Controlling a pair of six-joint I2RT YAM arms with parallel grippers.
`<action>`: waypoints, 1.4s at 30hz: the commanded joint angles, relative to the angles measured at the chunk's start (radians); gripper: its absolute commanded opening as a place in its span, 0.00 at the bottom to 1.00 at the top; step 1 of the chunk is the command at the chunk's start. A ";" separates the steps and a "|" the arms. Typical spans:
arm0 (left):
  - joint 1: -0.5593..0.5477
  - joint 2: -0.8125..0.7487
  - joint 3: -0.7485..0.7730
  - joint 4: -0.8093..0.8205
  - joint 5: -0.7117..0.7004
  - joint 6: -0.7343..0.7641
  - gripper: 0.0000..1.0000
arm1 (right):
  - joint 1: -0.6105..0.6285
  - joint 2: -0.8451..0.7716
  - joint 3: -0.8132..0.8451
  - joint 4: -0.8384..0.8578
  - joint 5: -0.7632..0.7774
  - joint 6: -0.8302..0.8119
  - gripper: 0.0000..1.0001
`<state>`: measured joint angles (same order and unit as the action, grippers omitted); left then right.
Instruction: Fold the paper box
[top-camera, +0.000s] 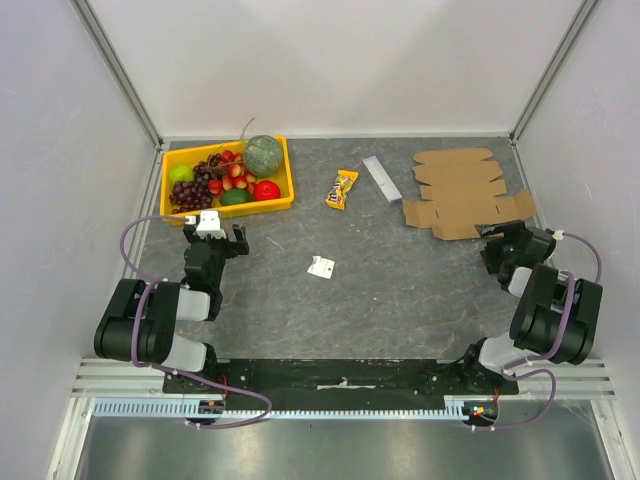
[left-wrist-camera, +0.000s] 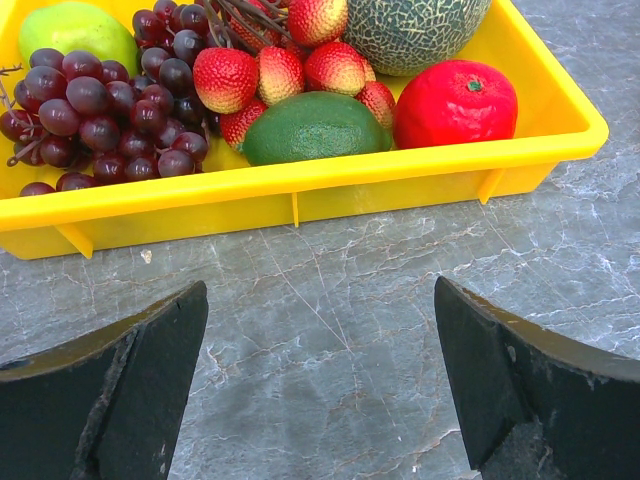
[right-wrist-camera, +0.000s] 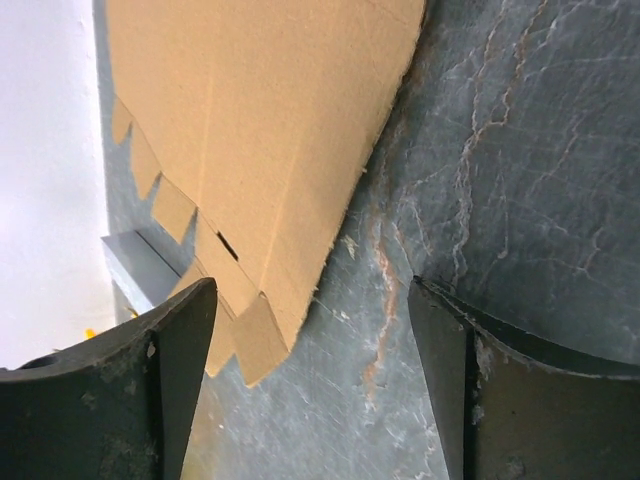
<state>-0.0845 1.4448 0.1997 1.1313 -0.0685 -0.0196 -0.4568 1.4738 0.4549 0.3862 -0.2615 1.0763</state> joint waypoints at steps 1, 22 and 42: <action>0.002 0.003 0.020 0.030 0.002 0.041 1.00 | -0.006 0.077 -0.070 0.048 0.048 0.082 0.85; 0.003 0.003 0.020 0.028 0.001 0.041 1.00 | 0.063 0.221 0.060 -0.015 0.114 0.091 0.75; 0.003 0.000 0.018 0.028 0.002 0.041 1.00 | 0.084 0.440 -0.007 0.626 -0.053 0.177 0.31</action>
<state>-0.0845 1.4448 0.1997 1.1309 -0.0685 -0.0196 -0.3828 1.8526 0.4717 0.9405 -0.2924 1.2572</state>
